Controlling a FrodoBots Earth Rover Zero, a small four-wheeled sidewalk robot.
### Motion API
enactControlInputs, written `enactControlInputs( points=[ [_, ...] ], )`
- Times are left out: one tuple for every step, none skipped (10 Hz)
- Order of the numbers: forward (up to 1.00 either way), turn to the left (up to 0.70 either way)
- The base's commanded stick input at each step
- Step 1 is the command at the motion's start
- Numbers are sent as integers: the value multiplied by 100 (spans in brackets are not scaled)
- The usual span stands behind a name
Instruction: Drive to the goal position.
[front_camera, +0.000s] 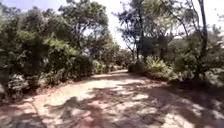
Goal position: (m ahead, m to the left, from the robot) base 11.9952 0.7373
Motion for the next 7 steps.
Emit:
enactControlInputs(
  points=[
    [70,0],
    [70,0],
    [70,0],
    [70,0],
    [70,0],
    [70,0],
    [70,0]
  ],
)
